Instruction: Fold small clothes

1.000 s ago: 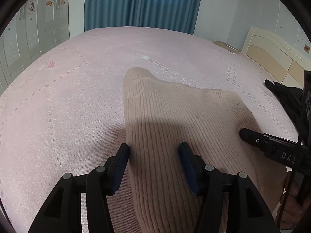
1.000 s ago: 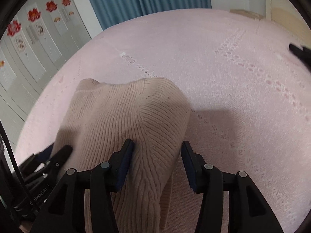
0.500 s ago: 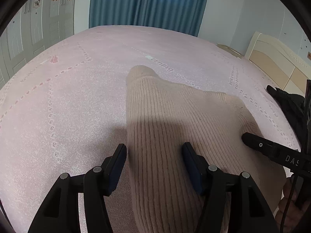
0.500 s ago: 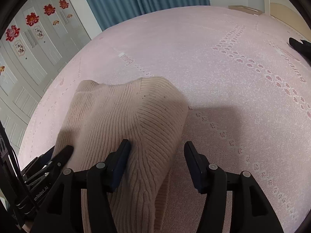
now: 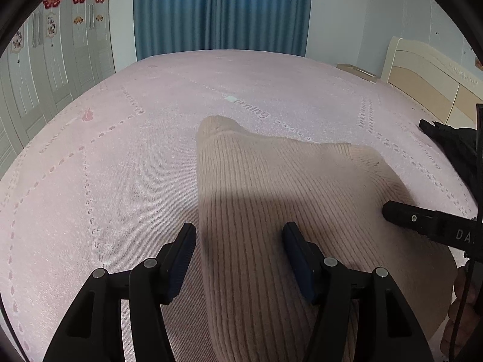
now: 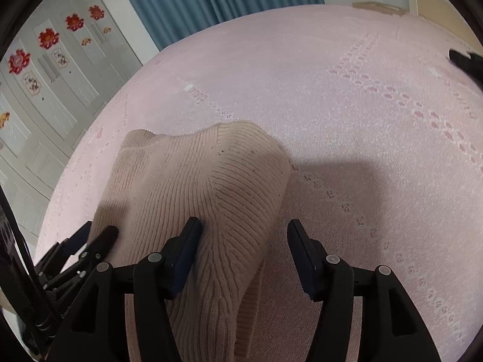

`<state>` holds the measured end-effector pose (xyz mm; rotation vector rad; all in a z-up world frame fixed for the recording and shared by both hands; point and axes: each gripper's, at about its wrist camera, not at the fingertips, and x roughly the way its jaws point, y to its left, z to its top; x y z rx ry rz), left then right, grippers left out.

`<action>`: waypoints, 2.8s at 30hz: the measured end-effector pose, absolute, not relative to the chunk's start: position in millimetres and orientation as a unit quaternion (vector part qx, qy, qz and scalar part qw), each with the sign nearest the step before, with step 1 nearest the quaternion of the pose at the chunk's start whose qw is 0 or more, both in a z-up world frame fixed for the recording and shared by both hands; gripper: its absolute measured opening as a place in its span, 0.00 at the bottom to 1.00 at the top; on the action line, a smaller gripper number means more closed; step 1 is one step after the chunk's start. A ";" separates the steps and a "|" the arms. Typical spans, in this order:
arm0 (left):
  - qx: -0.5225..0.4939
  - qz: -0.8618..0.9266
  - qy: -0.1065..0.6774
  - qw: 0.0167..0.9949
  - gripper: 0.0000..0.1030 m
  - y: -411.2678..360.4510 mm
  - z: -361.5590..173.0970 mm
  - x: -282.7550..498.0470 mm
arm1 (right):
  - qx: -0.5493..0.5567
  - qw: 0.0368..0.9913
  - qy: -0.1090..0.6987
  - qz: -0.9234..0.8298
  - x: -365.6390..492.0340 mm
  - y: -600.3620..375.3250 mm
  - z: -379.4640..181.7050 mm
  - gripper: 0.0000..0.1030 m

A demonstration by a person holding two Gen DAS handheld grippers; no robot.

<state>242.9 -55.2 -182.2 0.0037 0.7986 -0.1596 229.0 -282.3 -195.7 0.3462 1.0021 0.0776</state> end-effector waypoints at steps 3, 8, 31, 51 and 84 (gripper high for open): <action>-0.006 -0.081 0.391 0.917 0.58 -52.8 -181.9 243.7 | 0.177 0.859 0.480 0.041 229.2 -285.1 -196.5 0.55; -0.007 -0.080 0.391 0.917 0.59 -52.2 -182.3 243.2 | 0.173 0.860 0.479 0.039 229.8 -284.4 -195.6 0.55; -0.012 -0.081 0.392 0.916 0.60 -50.6 -182.7 244.4 | 0.155 0.865 0.476 0.034 228.3 -282.3 -193.4 0.59; 0.002 -0.067 0.376 0.924 0.59 -56.7 -179.0 234.8 | 0.126 0.878 0.460 0.032 216.8 -280.9 -180.5 0.60; -0.056 -0.138 0.378 0.914 0.58 -47.3 -172.3 191.6 | 0.067 0.877 0.470 0.077 175.0 -255.8 -180.2 0.55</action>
